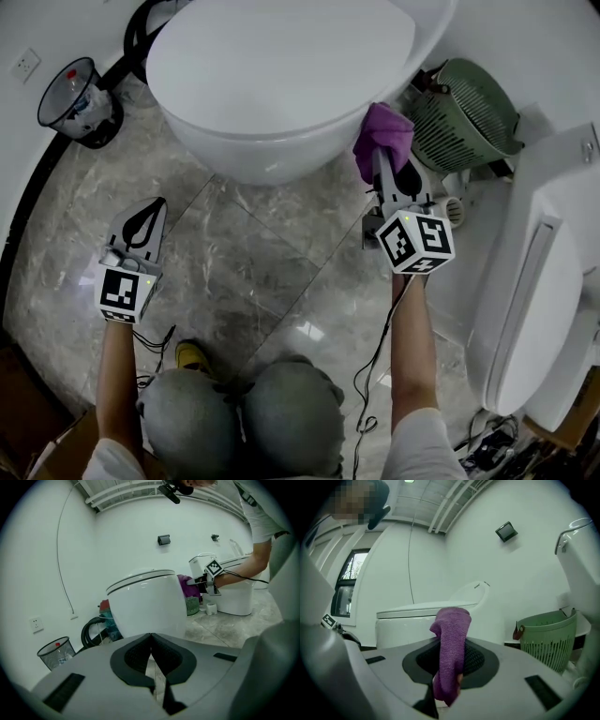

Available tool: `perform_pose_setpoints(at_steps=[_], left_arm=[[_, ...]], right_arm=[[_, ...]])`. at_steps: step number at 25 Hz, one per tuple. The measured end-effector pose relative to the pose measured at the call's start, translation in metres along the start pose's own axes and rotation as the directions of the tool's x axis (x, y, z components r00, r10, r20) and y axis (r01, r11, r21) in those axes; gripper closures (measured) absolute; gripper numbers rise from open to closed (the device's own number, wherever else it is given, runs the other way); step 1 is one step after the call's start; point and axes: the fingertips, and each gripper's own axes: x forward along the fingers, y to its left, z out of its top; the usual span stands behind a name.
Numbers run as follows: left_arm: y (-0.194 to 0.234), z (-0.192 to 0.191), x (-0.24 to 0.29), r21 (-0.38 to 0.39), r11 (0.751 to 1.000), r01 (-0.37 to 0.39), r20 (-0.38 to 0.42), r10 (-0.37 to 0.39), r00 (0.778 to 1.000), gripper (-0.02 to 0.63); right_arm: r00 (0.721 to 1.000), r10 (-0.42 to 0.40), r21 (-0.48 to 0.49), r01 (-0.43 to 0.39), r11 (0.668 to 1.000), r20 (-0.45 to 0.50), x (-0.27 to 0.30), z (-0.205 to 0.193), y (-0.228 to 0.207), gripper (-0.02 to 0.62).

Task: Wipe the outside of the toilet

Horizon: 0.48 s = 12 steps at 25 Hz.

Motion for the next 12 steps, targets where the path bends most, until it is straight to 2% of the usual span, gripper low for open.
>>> perform_pose_setpoints(at_steps=[3,5,7,9,12], left_arm=[[-0.001,-0.004,0.001,0.010,1.000,0.008,-0.010,-0.008,1.000,0.589],[-0.002,-0.006,0.002,0.014,1.000,0.013,-0.008,-0.013,1.000,0.589],[-0.003,-0.013,0.003,0.025,1.000,0.018,-0.033,-0.018,0.999,0.589],[-0.005,-0.010,0.004,0.028,0.999,0.027,-0.011,-0.026,1.000,0.589],[-0.007,-0.006,0.005,0.021,0.999,0.036,0.019,-0.036,0.999,0.589]], right_arm=[[1.000,0.020,-0.021,-0.019,1.000,0.012,-0.017,-0.003,0.005,0.508],[0.997,0.082,-0.067,-0.082,0.994,-0.002,-0.028,-0.010,0.025,0.508],[0.987,0.157,-0.064,-0.158,0.985,-0.019,-0.035,-0.017,0.052,0.508],[0.968,0.248,-0.070,-0.250,0.966,-0.037,-0.039,-0.024,0.087,0.508],[0.910,0.407,-0.066,-0.412,0.909,-0.077,-0.038,-0.038,0.146,0.508]])
